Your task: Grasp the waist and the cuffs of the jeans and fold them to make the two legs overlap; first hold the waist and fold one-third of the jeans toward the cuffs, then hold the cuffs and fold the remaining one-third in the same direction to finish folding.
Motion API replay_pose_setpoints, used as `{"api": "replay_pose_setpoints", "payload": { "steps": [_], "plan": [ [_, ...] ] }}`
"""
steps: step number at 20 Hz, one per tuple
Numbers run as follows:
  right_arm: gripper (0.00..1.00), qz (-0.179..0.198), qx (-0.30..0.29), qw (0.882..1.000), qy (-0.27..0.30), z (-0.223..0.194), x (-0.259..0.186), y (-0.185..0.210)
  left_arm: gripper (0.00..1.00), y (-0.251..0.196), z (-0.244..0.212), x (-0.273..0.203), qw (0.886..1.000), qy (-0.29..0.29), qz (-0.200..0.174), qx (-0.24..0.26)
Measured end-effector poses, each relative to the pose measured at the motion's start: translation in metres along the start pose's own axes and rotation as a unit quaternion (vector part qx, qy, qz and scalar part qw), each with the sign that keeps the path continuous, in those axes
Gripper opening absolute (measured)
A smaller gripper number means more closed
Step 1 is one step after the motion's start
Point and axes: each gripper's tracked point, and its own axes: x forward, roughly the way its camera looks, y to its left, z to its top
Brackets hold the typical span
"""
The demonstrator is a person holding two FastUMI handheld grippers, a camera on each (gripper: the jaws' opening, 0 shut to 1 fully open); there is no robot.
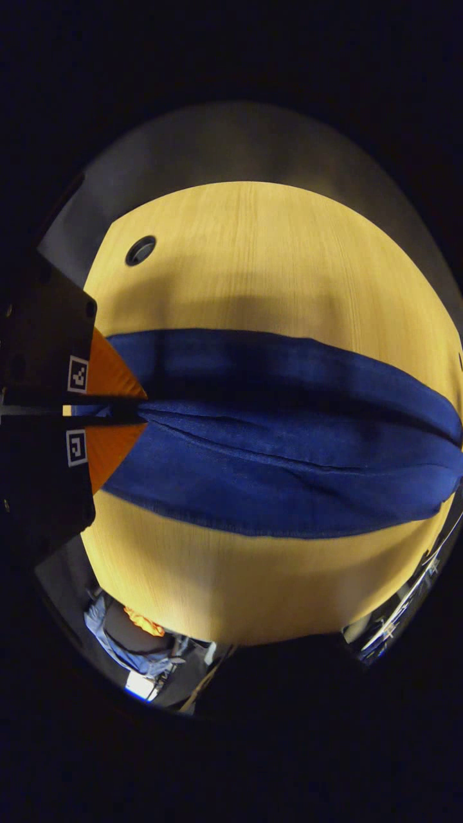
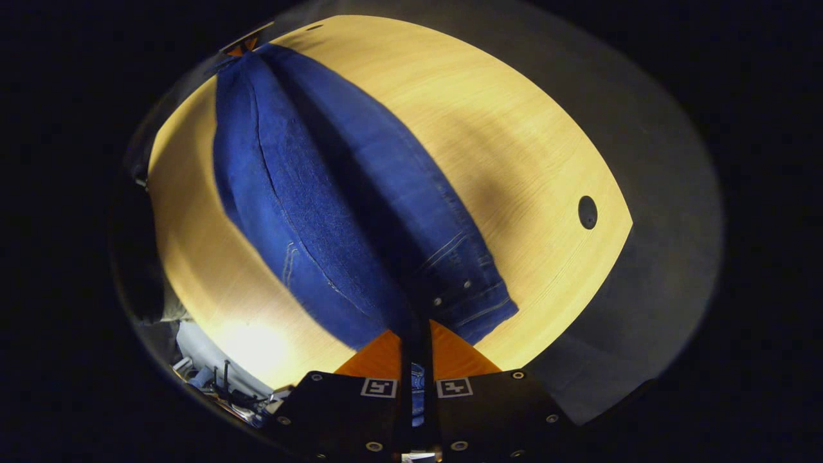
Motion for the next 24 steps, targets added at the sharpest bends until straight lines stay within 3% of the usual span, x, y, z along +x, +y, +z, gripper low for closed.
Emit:
{"api": "replay_pose_setpoints", "payload": {
  "steps": [3, 4, 5, 6, 7, 8, 10, 12, 13, 15, 18, 19, 20, 21, 24],
  "plan": [
    [0.08, -0.011, 0.034, 0.999, 0.007, 0.004, 0.027, -0.01, 0.07, 0.012, 0.007, 0.015, 1.0, 0.007, 0.009, 0.009],
    [0.08, -0.019, 0.043, 0.999, 0.013, 0.005, 0.03, -0.013, 0.13, 0.016, 0.008, 0.013, 1.0, 0.005, 0.016, 0.01],
    [0.17, -0.022, 0.049, 0.998, 0.014, 0.008, 0.032, -0.014, 0.17, 0.021, 0.005, 0.018, 1.0, 0.001, 0.028, 0.006],
    [0.18, -0.028, 0.055, 0.998, 0.013, 0.01, 0.034, -0.016, 0.3, 0.026, 0.007, 0.019, 0.999, -0.004, 0.04, -0.004],
    [0.29, -0.032, 0.061, 0.998, 0.009, 0.012, 0.033, -0.02, 0.43, 0.032, 0.008, 0.013, 0.998, -0.013, 0.054, -0.014],
    [0.3, -0.048, 0.073, 0.996, 0.006, 0.013, 0.036, -0.028, 0.63, 0.043, 0.01, 0.01, 0.996, -0.024, 0.077, -0.023],
    [0.65, -0.076, 0.114, 0.99, -0.012, 0.013, 0.029, -0.045, 1.0, 0.059, 0.015, 0.016, 0.991, -0.049, 0.114, -0.058],
    [1.0, -0.117, 0.152, 0.98, -0.047, 0.025, 0.012, -0.07, 1.0, 0.073, 0.019, 0.006, 0.981, -0.075, 0.154, -0.092],
    [0.99, -0.132, 0.176, 0.973, -0.071, 0.033, 0.001, -0.082, 1.0, 0.083, 0.021, 0.001, 0.974, -0.089, 0.18, -0.109],
    [0.99, -0.165, 0.219, 0.955, -0.114, 0.044, -0.029, -0.099, 0.99, 0.103, 0.025, -0.013, 0.952, -0.118, 0.235, -0.157],
    [0.99, -0.202, 0.278, 0.921, -0.183, 0.058, -0.087, -0.106, 0.99, 0.121, 0.039, -0.045, 0.906, -0.177, 0.307, -0.233],
    [0.99, -0.205, 0.301, 0.907, -0.213, 0.065, -0.108, -0.103, 0.99, 0.124, 0.048, -0.058, 0.887, -0.203, 0.324, -0.26],
    [0.99, -0.214, 0.322, 0.891, -0.239, 0.069, -0.092, -0.115, 0.99, 0.127, 0.059, -0.072, 0.866, -0.232, 0.339, -0.287],
    [0.99, -0.227, 0.334, 0.875, -0.266, 0.069, -0.092, -0.11, 0.99, 0.149, 0.026, -0.05, 0.845, -0.257, 0.35, -0.313],
    [0.99, -0.267, 0.352, 0.838, -0.32, 0.071, -0.128, -0.111, 0.99, 0.149, 0.055, -0.076, 0.779, -0.33, 0.372, -0.383]
  ]
}}
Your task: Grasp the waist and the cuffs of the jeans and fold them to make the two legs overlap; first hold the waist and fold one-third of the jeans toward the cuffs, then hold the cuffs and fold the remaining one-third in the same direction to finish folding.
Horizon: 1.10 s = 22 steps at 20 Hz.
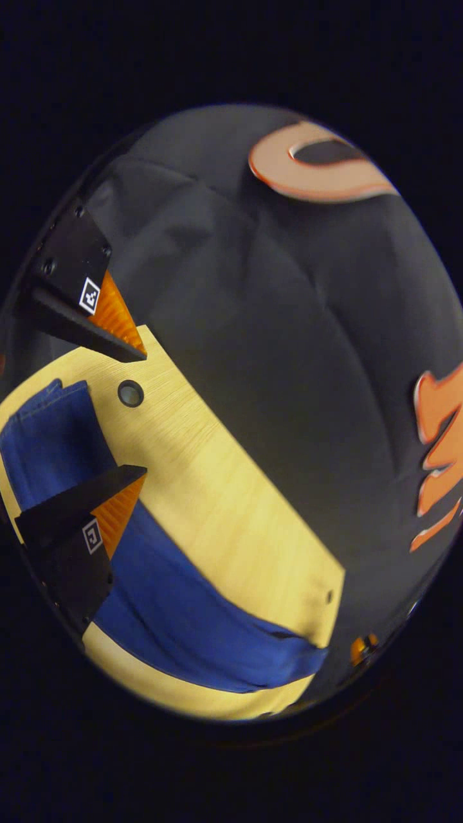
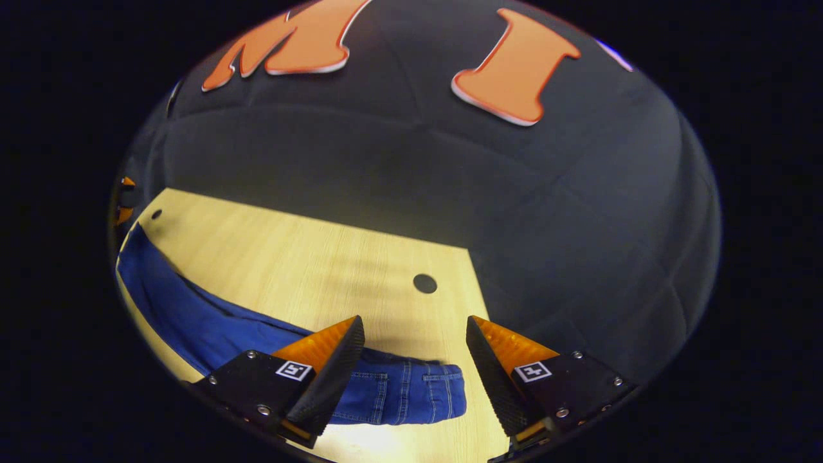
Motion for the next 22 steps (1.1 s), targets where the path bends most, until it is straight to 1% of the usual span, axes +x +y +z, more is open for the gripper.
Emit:
{"api": "replay_pose_setpoints", "payload": {
  "steps": [1, 3, 5, 7, 8, 9, 10, 11, 13, 14, 15, 17, 18, 19, 20, 21, 22],
  "plan": [
    [0.97, -0.009, 0.014, 1.0, -0.02, 0.006, -0.004, -0.002, 0.99, 0.003, 0.003, 0.002, 0.999, -0.016, 0.007, -0.027],
    [0.99, -0.028, 0.036, 0.998, -0.053, 0.009, -0.005, -0.007, 0.99, 0.011, 0.013, 0.003, 0.996, -0.049, 0.043, -0.066],
    [0.98, -0.039, 0.063, 0.994, -0.079, 0.013, -0.006, -0.009, 0.99, 0.012, 0.017, -0.003, 0.989, -0.08, 0.075, -0.095],
    [0.98, -0.033, 0.101, 0.99, -0.098, 0.012, -0.004, -0.009, 0.98, 0.015, 0.015, -0.005, 0.982, -0.108, 0.099, -0.122],
    [0.98, -0.024, 0.117, 0.987, -0.11, 0.017, -0.007, -0.009, 0.98, 0.013, 0.01, -0.005, 0.981, -0.106, 0.099, -0.132],
    [1.0, -0.011, 0.127, 0.985, -0.114, 0.016, -0.005, -0.007, 0.98, 0.016, 0.009, -0.011, 0.98, -0.104, 0.103, -0.135],
    [1.0, -0.013, 0.142, 0.983, -0.116, 0.015, -0.002, -0.01, 1.0, 0.02, 0.011, -0.018, 0.978, -0.104, 0.115, -0.136],
    [0.97, -0.01, 0.159, 0.981, -0.113, 0.012, 0.002, -0.01, 0.98, 0.015, 0.018, -0.031, 0.977, -0.105, 0.127, -0.137],
    [0.97, 0.002, 0.207, 0.973, -0.099, 0.0, 0.007, -0.009, 0.98, 0.003, 0.02, -0.063, 0.97, -0.115, 0.153, -0.15],
    [0.97, 0.005, 0.237, 0.967, -0.093, -0.01, 0.012, -0.01, 1.0, -0.005, 0.021, -0.074, 0.967, -0.121, 0.157, -0.159],
    [0.97, 0.01, 0.269, 0.96, -0.082, -0.023, 0.013, -0.012, 0.98, -0.012, 0.017, -0.087, 0.965, -0.124, 0.16, -0.167],
    [0.97, 0.023, 0.324, 0.943, -0.072, -0.045, 0.023, -0.014, 0.98, -0.026, 0.01, -0.102, 0.965, -0.118, 0.162, -0.17],
    [0.97, 0.027, 0.344, 0.937, -0.06, -0.057, 0.032, -0.015, 1.0, -0.031, 0.009, -0.106, 0.965, -0.116, 0.166, -0.166],
    [0.97, 0.027, 0.367, 0.929, -0.042, -0.073, 0.042, -0.017, 0.98, -0.036, 0.008, -0.109, 0.965, -0.113, 0.17, -0.164],
    [0.97, 0.022, 0.39, 0.921, -0.008, -0.092, 0.052, -0.016, 0.98, -0.04, 0.008, -0.113, 0.965, -0.112, 0.173, -0.165],
    [0.97, 0.019, 0.418, 0.908, 0.009, -0.11, 0.06, -0.018, 0.98, -0.046, 0.004, -0.119, 0.964, -0.11, 0.175, -0.169],
    [0.98, 0.024, 0.448, 0.894, 0.023, -0.121, 0.066, -0.016, 0.98, -0.049, 0.002, -0.123, 0.963, -0.107, 0.176, -0.173]
  ]
}}
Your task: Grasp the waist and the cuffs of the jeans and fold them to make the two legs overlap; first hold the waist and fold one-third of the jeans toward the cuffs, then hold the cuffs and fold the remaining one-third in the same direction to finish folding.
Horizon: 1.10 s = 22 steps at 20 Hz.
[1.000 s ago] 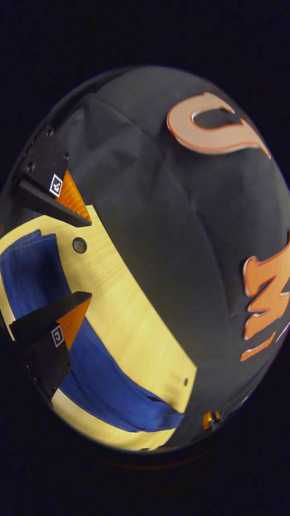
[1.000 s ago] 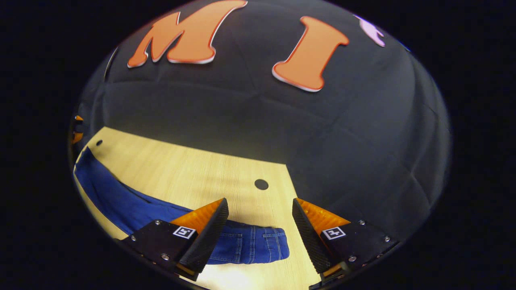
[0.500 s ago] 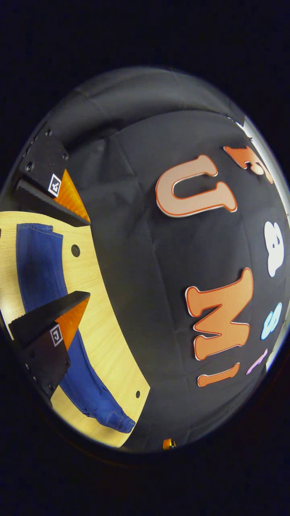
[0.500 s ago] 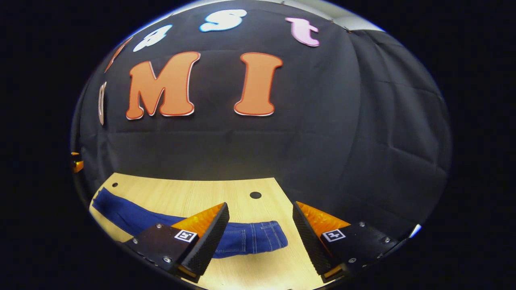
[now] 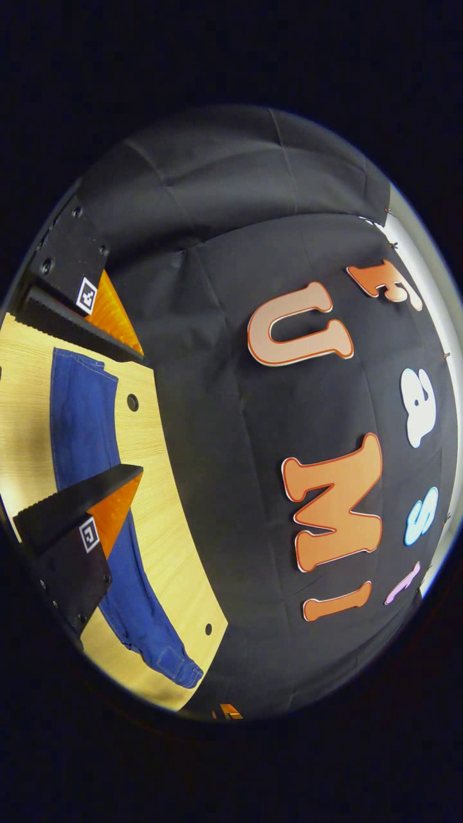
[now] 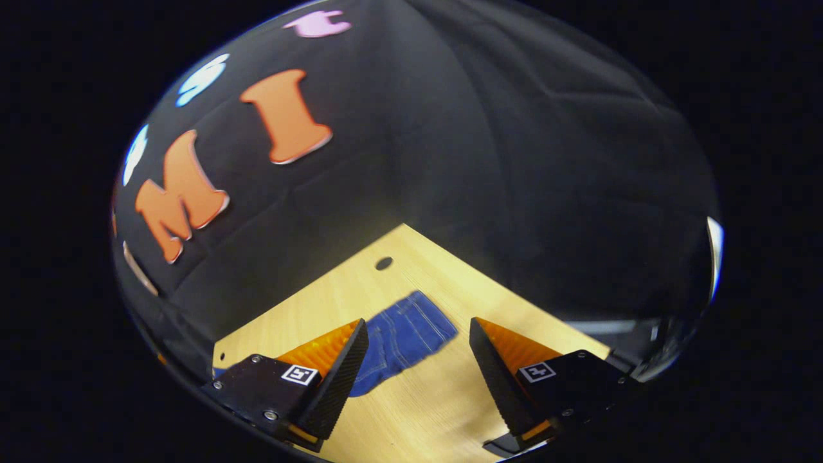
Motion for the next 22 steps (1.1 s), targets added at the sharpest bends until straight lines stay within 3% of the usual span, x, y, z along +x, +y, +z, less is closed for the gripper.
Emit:
{"api": "replay_pose_setpoints", "payload": {
  "steps": [2, 5, 8, 11, 14, 19, 20, 21, 22],
  "plan": [
    [0.98, 0.012, 0.057, 0.998, 0.025, -0.007, 0.008, -0.011, 0.98, 0.0, -0.01, -0.008, 1.0, 0.013, 0.009, -0.004],
    [0.98, 0.0, 0.092, 0.993, 0.069, -0.028, 0.033, -0.033, 0.98, 0.001, -0.016, -0.021, 1.0, 0.021, 0.023, 0.003],
    [0.98, 0.012, 0.138, 0.985, 0.101, -0.039, 0.064, -0.031, 0.98, 0.003, -0.024, -0.033, 0.999, 0.031, 0.037, 0.006],
    [0.97, -0.018, 0.152, 0.981, 0.121, -0.053, 0.093, -0.042, 0.98, 0.013, -0.037, -0.042, 0.997, 0.049, 0.056, 0.013],
    [0.98, -0.019, 0.183, 0.974, 0.131, -0.057, 0.114, -0.038, 0.98, 0.021, -0.042, -0.044, 0.996, 0.06, 0.069, 0.014],
    [0.97, -0.036, 0.15, 0.977, 0.147, -0.06, 0.139, -0.028, 0.98, 0.029, -0.045, -0.042, 0.994, 0.069, 0.078, -0.009],
    [0.94, -0.058, 0.124, 0.978, 0.157, -0.063, 0.14, -0.032, 0.98, 0.028, -0.044, -0.039, 0.995, 0.068, 0.077, -0.011],
    [0.73, -0.072, 0.102, 0.978, 0.166, -0.066, 0.142, -0.031, 0.98, 0.028, -0.046, -0.037, 0.995, 0.069, 0.077, -0.01],
    [0.64, -0.077, 0.093, 0.978, 0.17, -0.064, 0.145, -0.028, 0.98, 0.027, -0.046, -0.034, 0.995, 0.07, 0.077, -0.006]
  ]
}}
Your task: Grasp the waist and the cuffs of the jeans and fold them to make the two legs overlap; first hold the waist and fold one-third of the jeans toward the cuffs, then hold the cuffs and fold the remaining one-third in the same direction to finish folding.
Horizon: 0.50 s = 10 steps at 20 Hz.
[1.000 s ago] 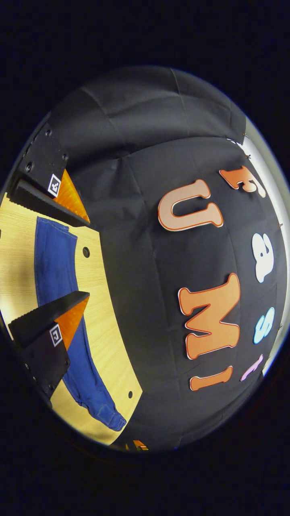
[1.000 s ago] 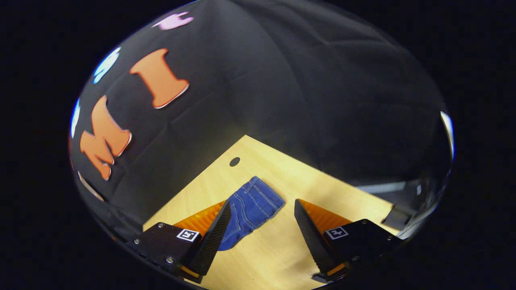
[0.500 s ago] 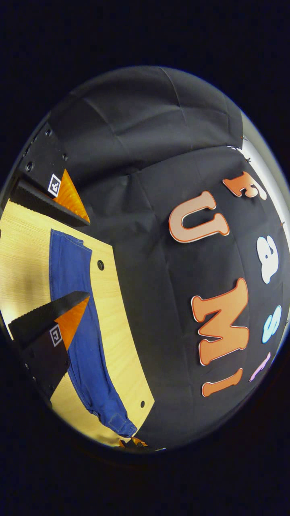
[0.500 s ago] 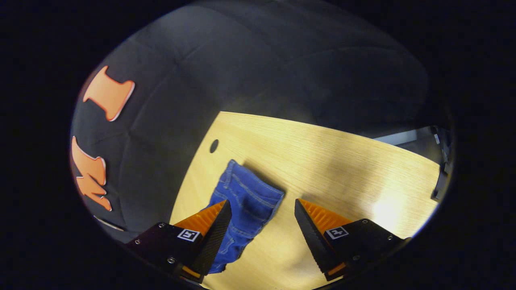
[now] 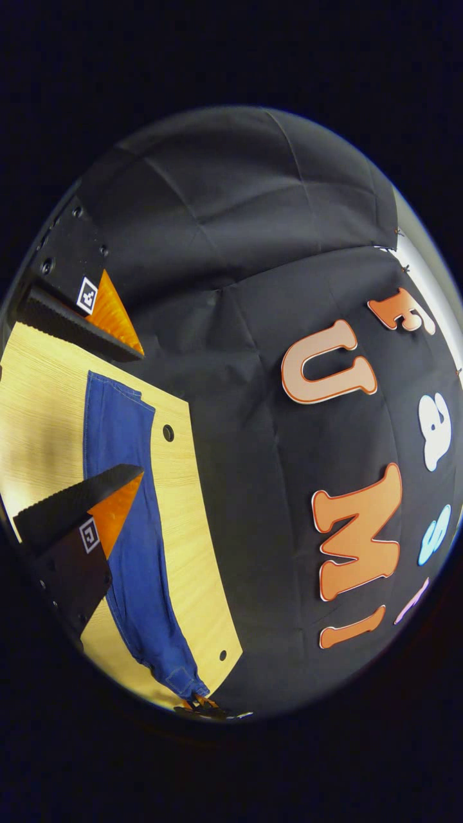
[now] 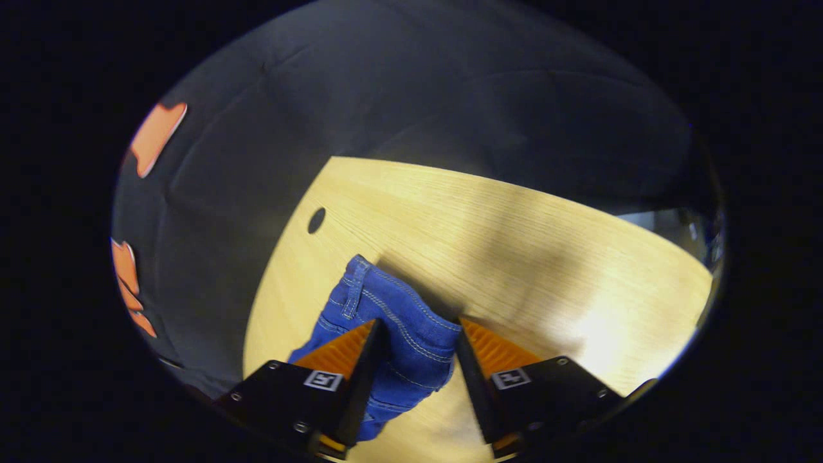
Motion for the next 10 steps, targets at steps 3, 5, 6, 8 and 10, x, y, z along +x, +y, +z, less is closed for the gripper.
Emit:
{"api": "replay_pose_setpoints", "payload": {
  "steps": [3, 5, 6, 8, 10],
  "plan": [
    [0.22, 0.028, -0.003, 0.999, -0.027, 0.001, 0.012, 0.013, 0.98, -0.007, 0.002, 0.005, 1.0, 0.001, -0.011, 0.003],
    [0.06, 0.035, 0.049, 0.998, -0.024, 0.003, 0.01, 0.018, 0.98, -0.009, 0.001, 0.008, 1.0, 0.001, -0.022, 0.006],
    [0.1, 0.04, 0.051, 0.997, -0.033, 0.006, 0.005, 0.022, 0.98, -0.007, 0.002, 0.012, 1.0, 0.0, -0.026, 0.006],
    [0.09, 0.049, 0.028, 0.997, -0.057, 0.015, -0.018, 0.031, 0.98, 0.0, -0.001, 0.018, 1.0, -0.001, -0.03, -0.001],
    [0.09, 0.062, 0.008, 0.995, -0.083, 0.023, -0.042, 0.058, 0.98, 0.014, -0.004, 0.023, 0.999, -0.004, -0.037, -0.012]
  ]
}}
